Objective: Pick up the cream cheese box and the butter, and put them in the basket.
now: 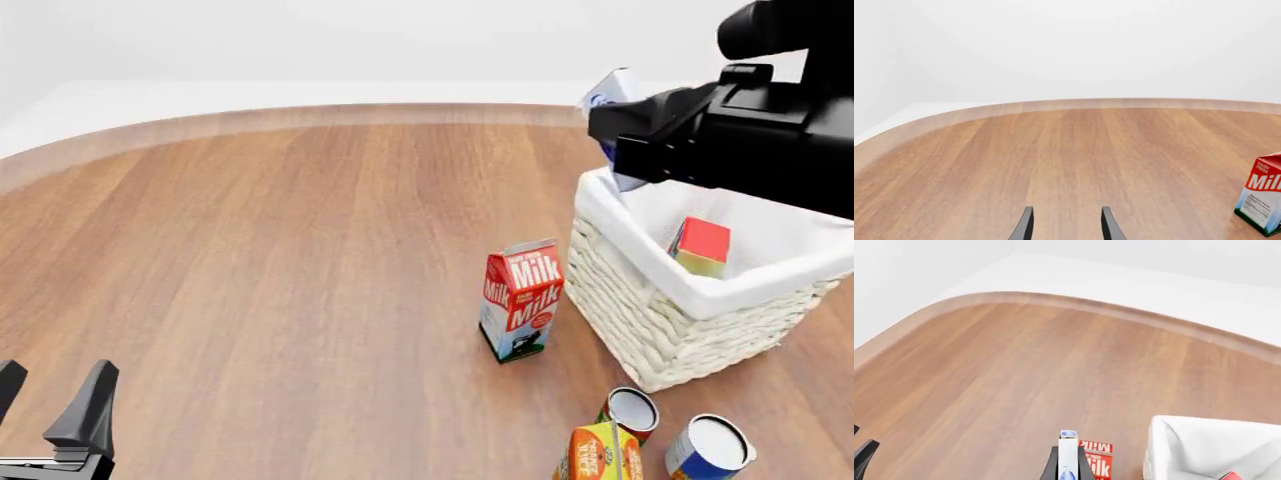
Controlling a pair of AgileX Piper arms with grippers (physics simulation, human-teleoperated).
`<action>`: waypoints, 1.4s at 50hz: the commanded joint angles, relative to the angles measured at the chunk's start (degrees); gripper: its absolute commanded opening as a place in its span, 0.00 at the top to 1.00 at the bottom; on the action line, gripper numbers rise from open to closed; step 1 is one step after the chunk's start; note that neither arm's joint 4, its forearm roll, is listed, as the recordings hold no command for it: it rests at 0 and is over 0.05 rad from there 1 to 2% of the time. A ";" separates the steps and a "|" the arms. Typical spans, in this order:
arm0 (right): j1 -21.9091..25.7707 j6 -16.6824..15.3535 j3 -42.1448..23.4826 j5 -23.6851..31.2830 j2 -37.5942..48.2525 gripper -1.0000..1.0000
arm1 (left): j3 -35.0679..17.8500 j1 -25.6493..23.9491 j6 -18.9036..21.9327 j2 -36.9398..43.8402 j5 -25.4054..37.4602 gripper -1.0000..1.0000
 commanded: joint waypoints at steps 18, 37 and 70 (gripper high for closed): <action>-12.05 1.13 -2.15 -1.83 2.80 1.00 | 0.00 0.00 0.00 0.00 0.00 0.00; -18.65 -0.11 -0.19 -3.83 3.59 1.00 | 0.00 0.00 0.00 0.00 0.00 0.00; -27.87 -2.43 4.08 -9.02 7.33 1.00 | 0.00 0.00 0.00 0.00 0.00 0.00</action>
